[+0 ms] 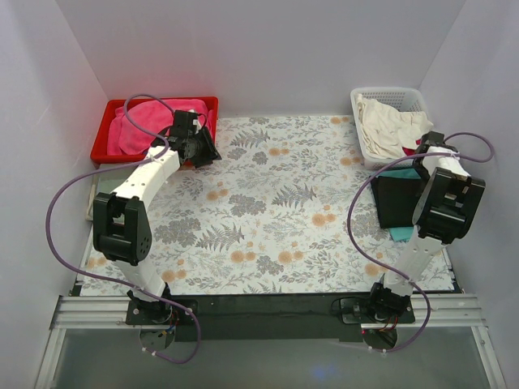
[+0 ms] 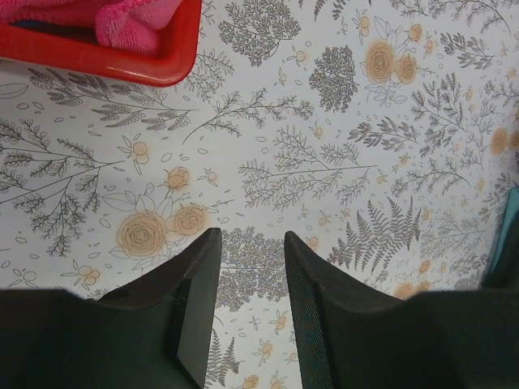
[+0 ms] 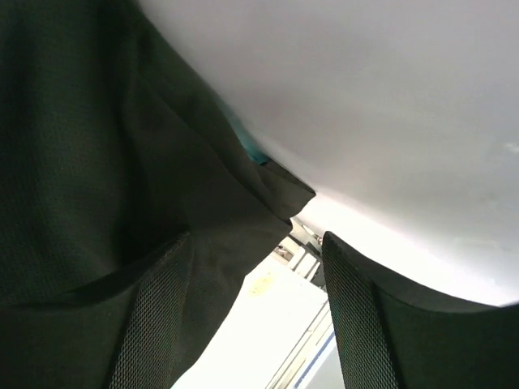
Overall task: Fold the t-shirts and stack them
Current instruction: Put the neatly folded tshirt into the corner of the board with the right arm
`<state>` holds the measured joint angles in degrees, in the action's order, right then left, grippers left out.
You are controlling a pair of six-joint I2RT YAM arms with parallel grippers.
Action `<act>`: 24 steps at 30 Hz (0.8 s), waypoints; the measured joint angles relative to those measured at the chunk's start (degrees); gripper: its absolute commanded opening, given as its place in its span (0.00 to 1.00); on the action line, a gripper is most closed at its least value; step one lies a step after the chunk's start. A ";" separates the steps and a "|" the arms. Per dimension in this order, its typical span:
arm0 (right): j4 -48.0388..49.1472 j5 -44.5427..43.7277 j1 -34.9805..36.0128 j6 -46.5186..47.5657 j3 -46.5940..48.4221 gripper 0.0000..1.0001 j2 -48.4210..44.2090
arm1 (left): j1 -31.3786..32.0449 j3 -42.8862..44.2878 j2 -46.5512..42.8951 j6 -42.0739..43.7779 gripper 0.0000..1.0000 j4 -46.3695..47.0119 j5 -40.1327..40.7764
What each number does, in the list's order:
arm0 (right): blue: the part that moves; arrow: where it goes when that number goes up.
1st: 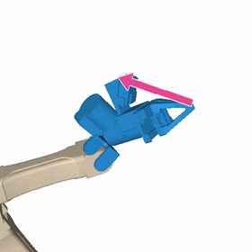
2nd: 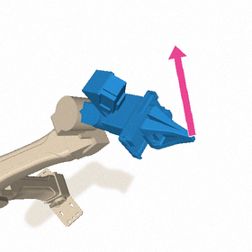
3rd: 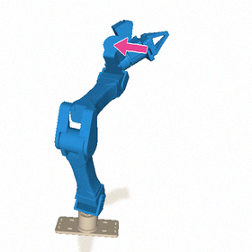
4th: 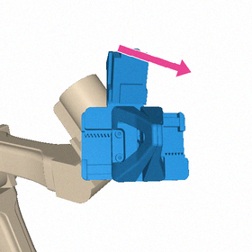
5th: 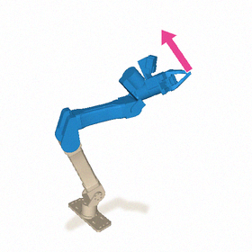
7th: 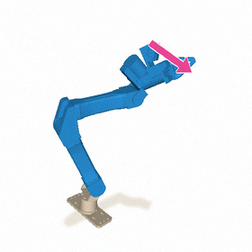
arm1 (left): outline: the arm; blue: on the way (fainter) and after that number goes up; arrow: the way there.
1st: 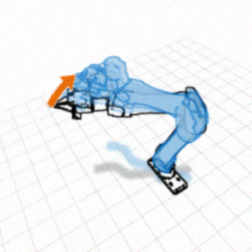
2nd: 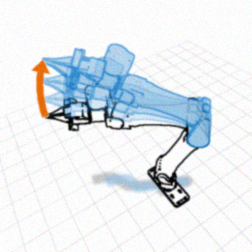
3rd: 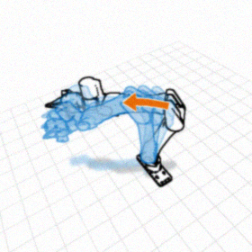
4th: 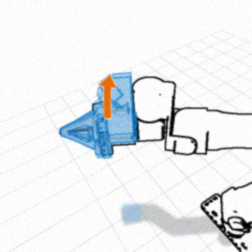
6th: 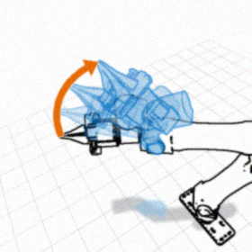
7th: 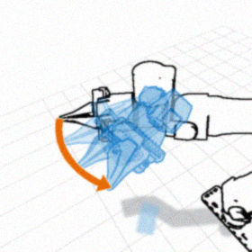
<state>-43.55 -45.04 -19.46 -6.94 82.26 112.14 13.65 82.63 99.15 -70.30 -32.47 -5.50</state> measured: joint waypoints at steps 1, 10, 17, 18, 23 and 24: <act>-0.22 -0.11 -0.07 -0.24 0.22 0.71 0.00 | 0.00 0.02 0.00 0.00 0.35 0.04 -0.11; -2.03 0.20 0.70 -2.14 1.77 0.63 -2.64 | 0.00 0.04 0.52 0.00 0.35 0.52 -1.27; -2.64 3.37 9.70 -2.86 2.12 0.61 -10.27 | 0.00 0.04 0.76 -0.11 0.37 1.18 -1.95; -2.67 4.09 11.91 -2.93 2.12 0.61 -11.37 | 0.00 0.04 0.76 -0.11 0.38 1.25 -2.05; -1.22 13.75 21.92 -2.86 0.85 0.57 -17.55 | 0.00 -0.61 0.72 0.68 0.43 2.40 -2.21; -0.13 17.11 23.34 -2.43 -0.20 0.55 -19.34 | 0.00 -1.03 0.70 1.03 0.44 2.82 -2.19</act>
<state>-43.68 -27.92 3.88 -9.37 82.06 92.79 13.65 81.60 99.85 -69.28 -29.65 -7.68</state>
